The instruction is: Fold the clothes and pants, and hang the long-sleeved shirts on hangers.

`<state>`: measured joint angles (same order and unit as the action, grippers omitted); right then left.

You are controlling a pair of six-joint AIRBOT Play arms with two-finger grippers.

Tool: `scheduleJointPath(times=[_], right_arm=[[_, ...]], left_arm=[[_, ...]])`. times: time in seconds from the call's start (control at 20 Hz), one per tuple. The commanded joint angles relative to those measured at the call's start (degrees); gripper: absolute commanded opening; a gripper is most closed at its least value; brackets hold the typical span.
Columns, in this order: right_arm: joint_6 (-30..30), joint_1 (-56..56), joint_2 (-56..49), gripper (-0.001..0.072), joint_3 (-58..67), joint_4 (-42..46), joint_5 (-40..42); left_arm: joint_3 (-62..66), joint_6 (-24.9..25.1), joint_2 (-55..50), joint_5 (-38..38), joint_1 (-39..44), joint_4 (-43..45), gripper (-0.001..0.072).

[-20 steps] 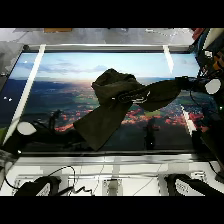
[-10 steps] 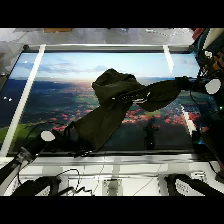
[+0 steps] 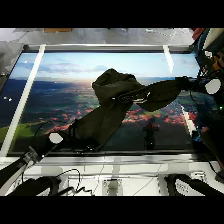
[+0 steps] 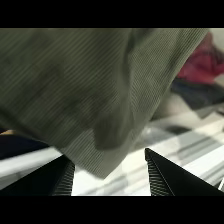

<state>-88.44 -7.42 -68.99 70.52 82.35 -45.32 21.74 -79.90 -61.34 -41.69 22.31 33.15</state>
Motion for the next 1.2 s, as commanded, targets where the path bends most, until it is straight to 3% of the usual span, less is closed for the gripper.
scheduleJointPath(times=[0.0,0.05,0.15,0.25,0.3,0.4,0.55,0.8,1.0,1.15], right_arm=[[0.00,-0.04,0.00,0.0032,0.02,-0.02,0.28],[0.00,-0.04,0.00,0.0032,0.02,-0.02,0.31],[0.00,-0.04,0.02,0.0033,0.02,-0.02,0.31],[0.00,-0.04,0.02,0.0033,0.02,-0.04,0.31],[0.00,-0.04,0.02,0.0033,0.02,-0.02,0.31],[0.00,-0.04,0.04,0.0033,0.09,0.02,0.35],[-0.07,-0.04,0.04,0.0032,1.16,0.02,3.48],[-5.66,-1.60,-0.02,0.0030,6.88,1.73,11.72],[-13.00,-7.13,-1.79,0.0030,11.56,0.13,10.82],[-12.98,-8.72,-4.09,0.0030,17.29,-8.37,10.21]], left_arm=[[-0.04,0.02,-0.44,6.12,3.28,-2.40,0.0468],[-0.04,0.02,-0.98,6.12,4.00,-2.38,0.0467],[-0.02,0.00,-2.12,6.12,4.92,-2.40,0.0289],[0.07,0.02,-2.27,6.10,5.03,-4.15,0.0040],[0.72,0.02,-2.27,6.05,4.96,-4.35,0.0016],[3.48,0.59,-2.27,6.10,4.87,-3.82,0.0016],[10.58,7.43,-2.27,6.10,1.03,-3.58,0.0015],[27.63,7.89,-2.84,6.12,-19.98,0.66,0.0012],[45.53,2.71,-6.29,5.86,-37.05,1.53,0.0010],[60.67,-1.36,-11.47,5.05,-41.97,1.55,0.0010]])
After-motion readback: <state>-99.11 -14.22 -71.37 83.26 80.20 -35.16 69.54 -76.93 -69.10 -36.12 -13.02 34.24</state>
